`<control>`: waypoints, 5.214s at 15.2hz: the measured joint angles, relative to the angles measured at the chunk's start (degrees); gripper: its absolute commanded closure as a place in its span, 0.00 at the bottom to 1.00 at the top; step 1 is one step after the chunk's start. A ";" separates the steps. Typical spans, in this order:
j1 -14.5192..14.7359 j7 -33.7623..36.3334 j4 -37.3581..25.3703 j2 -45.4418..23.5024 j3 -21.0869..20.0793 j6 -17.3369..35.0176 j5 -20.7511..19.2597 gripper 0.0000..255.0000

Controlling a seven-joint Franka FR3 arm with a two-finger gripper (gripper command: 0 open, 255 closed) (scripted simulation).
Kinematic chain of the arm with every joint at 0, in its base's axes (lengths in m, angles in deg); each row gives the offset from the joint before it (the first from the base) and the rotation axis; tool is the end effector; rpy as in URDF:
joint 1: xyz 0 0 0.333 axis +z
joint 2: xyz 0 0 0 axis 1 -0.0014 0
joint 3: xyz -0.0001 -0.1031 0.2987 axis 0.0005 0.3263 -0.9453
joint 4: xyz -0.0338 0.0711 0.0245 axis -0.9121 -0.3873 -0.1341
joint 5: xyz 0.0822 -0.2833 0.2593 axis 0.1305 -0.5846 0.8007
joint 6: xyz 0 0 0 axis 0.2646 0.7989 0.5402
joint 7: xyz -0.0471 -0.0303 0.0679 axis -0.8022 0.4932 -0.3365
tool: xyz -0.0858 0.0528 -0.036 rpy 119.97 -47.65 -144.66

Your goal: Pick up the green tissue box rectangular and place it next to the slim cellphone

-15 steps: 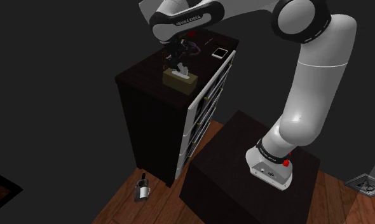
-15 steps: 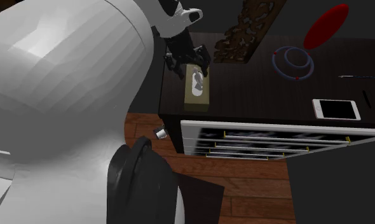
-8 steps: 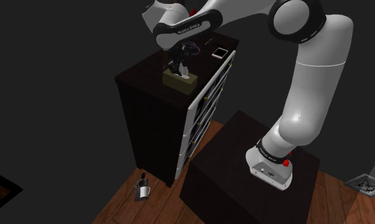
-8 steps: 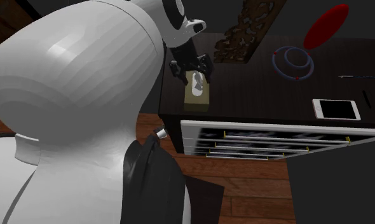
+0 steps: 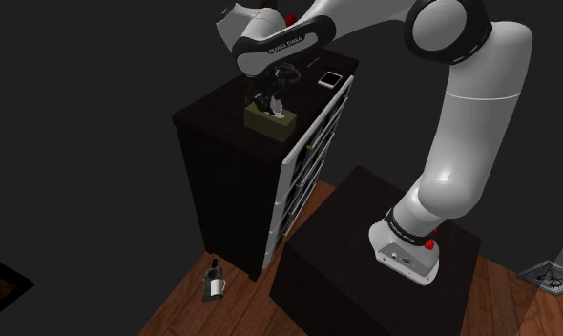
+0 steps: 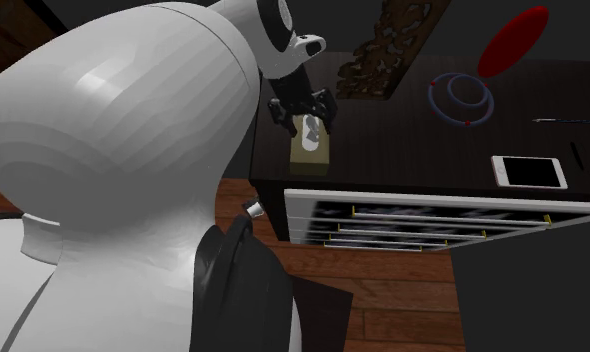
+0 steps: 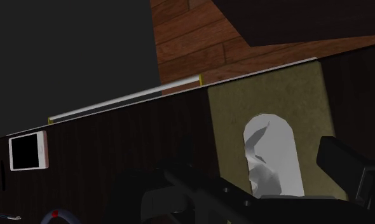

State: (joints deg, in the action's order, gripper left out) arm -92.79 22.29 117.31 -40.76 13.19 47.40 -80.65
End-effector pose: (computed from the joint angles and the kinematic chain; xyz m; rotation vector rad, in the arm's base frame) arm 0.6095 0.0303 0.3503 2.6138 -0.0315 -0.4008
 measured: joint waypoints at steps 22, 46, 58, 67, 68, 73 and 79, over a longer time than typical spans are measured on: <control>0.19 -3.01 -4.02 3.00 -0.27 -6.25 0.84 1.00; 1.65 -9.93 -20.28 4.17 -0.45 -22.25 0.41 1.00; 0.25 -14.63 -26.36 2.49 0.74 -24.95 -1.11 1.00; -7.10 -21.43 -23.75 -0.80 4.44 -14.61 -2.67 1.00; -7.70 -21.98 -23.82 -1.29 4.75 -13.77 -2.81 1.00; -11.06 -25.95 -27.83 -6.35 6.58 -10.22 -3.64 1.00; -14.68 -30.79 -36.57 -14.78 8.45 -7.55 -4.17 1.00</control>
State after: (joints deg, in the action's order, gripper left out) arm -107.47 -8.50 80.74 -55.54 21.64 39.85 -84.81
